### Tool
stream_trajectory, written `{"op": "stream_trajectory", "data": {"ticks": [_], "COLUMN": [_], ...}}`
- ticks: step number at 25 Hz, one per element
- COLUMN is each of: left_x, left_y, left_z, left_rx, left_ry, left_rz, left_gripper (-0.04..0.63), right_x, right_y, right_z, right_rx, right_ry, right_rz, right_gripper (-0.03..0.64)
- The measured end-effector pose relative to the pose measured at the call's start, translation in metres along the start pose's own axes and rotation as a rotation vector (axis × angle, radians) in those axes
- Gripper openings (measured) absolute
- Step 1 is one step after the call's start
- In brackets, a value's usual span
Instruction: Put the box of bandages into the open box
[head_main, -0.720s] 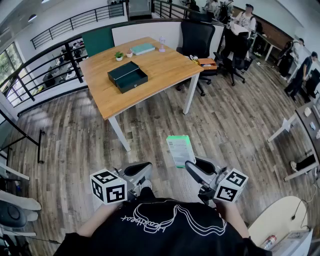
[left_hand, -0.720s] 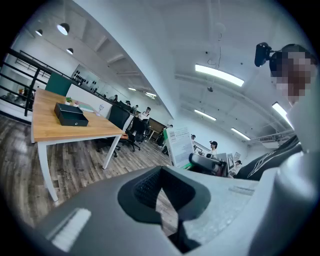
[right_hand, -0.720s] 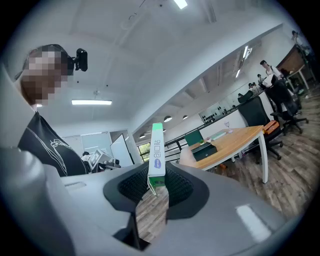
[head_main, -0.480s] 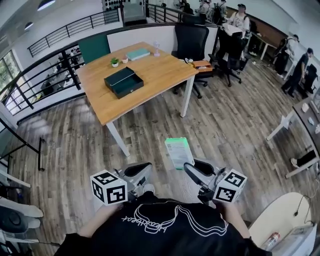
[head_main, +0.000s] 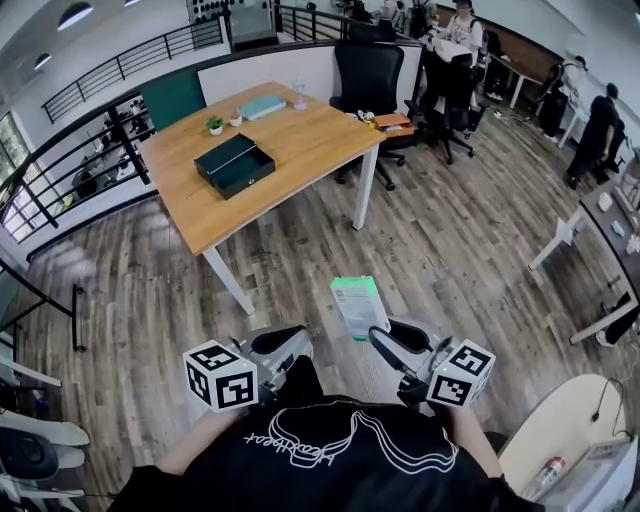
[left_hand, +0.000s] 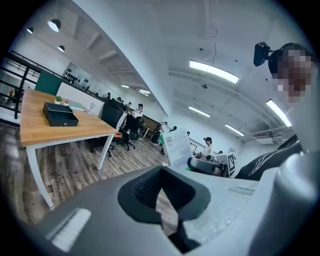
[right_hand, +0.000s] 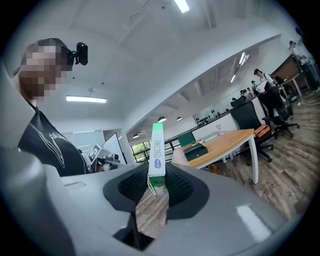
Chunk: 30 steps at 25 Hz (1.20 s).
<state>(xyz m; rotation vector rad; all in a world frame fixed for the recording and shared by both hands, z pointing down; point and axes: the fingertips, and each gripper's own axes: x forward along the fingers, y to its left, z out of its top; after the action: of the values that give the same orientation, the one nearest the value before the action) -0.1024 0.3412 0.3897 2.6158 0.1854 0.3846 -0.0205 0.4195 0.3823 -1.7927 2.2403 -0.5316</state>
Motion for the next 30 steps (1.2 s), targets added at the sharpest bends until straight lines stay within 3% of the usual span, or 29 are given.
{"op": "stream_trajectory", "data": {"ticks": [12,30], "left_x": [0.01,0.015], "left_y": [0.082,0.302], "left_z": [0.02,0.137], "left_rx": [-0.062,-0.187], "left_ry": [-0.021,-0.057], "left_rz": [0.046,0.13], "left_gripper": [0.0,0.0], "right_x": [0.075,0.289], "right_y": [-0.047,-0.156], "right_z": [0.003,0.05], "right_rx": [0.031,0.113], "right_ry": [0.06,0.169], "right_rz": [0.035,0.038], "right_gripper": [0.123,0.123]}}
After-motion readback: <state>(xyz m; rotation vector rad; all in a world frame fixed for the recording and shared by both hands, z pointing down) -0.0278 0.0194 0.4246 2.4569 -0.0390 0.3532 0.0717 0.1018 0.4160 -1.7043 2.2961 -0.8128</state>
